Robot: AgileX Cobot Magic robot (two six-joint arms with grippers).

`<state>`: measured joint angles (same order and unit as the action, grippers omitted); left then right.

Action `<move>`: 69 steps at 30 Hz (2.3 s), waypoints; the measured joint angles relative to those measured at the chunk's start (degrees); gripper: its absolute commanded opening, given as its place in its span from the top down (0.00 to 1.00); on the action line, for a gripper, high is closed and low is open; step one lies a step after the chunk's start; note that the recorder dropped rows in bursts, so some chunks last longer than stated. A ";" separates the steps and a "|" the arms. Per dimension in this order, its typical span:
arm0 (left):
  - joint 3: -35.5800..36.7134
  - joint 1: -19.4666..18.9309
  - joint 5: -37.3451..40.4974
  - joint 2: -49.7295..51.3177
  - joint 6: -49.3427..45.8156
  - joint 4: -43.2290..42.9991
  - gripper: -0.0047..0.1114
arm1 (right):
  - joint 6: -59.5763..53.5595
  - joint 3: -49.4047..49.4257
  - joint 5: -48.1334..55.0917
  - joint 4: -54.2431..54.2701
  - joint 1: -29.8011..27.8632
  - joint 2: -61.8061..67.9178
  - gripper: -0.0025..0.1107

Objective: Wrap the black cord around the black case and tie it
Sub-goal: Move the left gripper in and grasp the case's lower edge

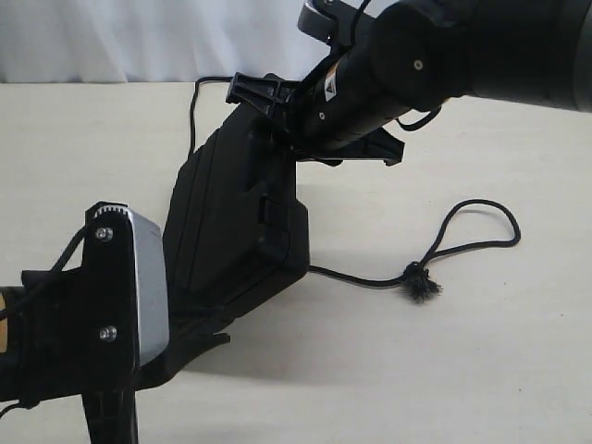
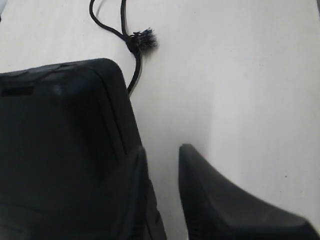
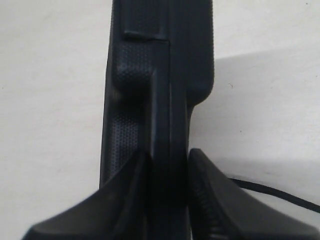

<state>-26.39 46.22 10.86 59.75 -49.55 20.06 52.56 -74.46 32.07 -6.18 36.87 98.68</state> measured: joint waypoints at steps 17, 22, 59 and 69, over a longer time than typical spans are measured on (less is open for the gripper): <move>-14.74 -3.66 17.10 0.60 25.79 -12.93 0.96 | -0.75 -0.09 0.10 0.12 0.00 0.00 0.94; -14.74 -4.02 43.14 4.15 62.89 -51.92 0.96 | -1.02 -0.09 0.10 0.12 0.00 0.00 0.94; -2.08 -4.25 5.43 -6.66 150.33 -120.06 0.86 | -3.25 -0.09 -0.83 0.12 0.00 0.00 0.94; -26.96 -12.23 30.03 9.47 79.96 -62.49 0.84 | -3.97 -0.12 -0.83 0.12 0.00 0.00 0.94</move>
<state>-53.35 33.99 40.90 69.23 30.41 -42.43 48.59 -74.59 31.24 -6.06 36.87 98.68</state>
